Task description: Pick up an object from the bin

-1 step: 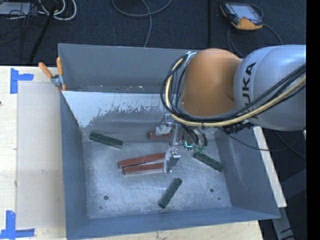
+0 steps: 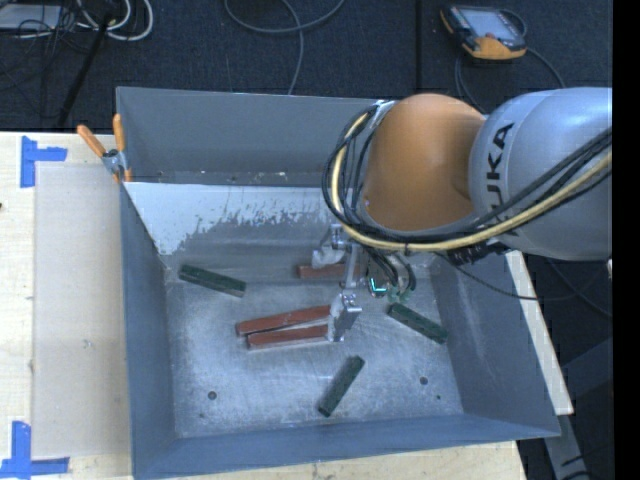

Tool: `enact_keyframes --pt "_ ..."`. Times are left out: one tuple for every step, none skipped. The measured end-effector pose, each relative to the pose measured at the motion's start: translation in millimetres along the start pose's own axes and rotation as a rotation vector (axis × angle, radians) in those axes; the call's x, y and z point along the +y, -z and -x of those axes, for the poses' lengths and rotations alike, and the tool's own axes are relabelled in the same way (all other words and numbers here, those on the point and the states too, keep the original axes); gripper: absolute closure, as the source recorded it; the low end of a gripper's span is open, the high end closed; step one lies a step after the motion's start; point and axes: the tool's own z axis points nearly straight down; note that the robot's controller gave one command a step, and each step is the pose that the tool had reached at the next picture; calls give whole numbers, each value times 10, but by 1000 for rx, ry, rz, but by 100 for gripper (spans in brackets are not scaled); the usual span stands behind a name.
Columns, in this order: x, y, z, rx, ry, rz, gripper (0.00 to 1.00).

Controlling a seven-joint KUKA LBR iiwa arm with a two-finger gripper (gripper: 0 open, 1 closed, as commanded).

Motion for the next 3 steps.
enact_keyframes --pt "77 -471 26 -7 44 0 0" --pt "218 -1226 116 -14 171 1 100" --pt "218 -1225 116 -14 170 1 100"
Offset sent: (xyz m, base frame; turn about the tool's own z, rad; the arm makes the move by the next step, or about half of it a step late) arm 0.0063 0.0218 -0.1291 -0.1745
